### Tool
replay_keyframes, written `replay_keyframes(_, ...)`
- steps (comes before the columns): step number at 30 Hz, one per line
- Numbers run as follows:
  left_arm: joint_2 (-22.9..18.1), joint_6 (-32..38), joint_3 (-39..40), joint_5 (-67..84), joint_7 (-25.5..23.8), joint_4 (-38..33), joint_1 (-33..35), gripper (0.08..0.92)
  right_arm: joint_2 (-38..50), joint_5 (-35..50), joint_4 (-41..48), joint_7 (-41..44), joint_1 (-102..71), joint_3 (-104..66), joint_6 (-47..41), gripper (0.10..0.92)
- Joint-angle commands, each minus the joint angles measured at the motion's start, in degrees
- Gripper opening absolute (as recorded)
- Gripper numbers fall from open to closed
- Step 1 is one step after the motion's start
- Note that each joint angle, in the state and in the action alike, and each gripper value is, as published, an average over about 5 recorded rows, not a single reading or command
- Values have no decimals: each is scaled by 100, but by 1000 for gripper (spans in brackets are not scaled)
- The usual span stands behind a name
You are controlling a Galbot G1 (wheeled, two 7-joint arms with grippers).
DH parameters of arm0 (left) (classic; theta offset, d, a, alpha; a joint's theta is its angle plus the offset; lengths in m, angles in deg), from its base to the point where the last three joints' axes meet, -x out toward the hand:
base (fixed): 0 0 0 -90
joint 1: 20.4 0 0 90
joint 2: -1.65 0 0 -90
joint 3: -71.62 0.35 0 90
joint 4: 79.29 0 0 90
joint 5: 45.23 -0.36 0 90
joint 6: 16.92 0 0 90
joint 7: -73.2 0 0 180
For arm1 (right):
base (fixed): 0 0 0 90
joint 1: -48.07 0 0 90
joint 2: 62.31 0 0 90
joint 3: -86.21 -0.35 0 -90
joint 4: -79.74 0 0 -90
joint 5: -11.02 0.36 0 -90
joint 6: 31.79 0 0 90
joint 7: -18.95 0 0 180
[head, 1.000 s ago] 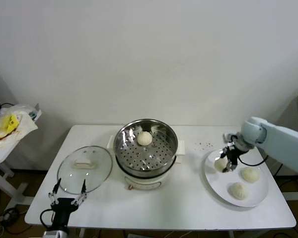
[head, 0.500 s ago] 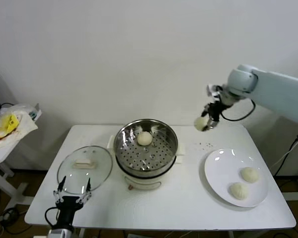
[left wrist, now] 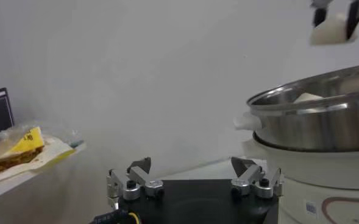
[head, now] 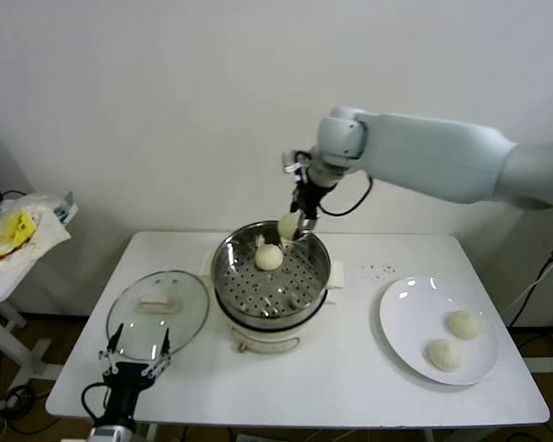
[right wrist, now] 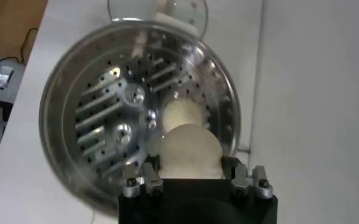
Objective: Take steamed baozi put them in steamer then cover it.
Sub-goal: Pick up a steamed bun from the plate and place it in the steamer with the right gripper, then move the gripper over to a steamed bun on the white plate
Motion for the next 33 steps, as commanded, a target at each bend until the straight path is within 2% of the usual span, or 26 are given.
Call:
replay_keyframes(1, 97, 11, -48, 26, 9, -78, 81, 823, -1137, 56, 437, -168, -587, -83, -174, 662)
replay_keyframes(16, 57, 2, -71, 63, 10, 81, -3, 823, -1222, -300, 567, -173, -1090, 5, -114, 665)
replay_keyframes(24, 62, -16, -68, 62, 14, 137, -55, 823, -1108, -310, 497, -165, -1109, -44, -104, 809)
replay_keyframes(33, 78, -3, -86, 72, 28, 164, -36, 823, -216, -384, -56, 142, -327, -100, 93, 823)
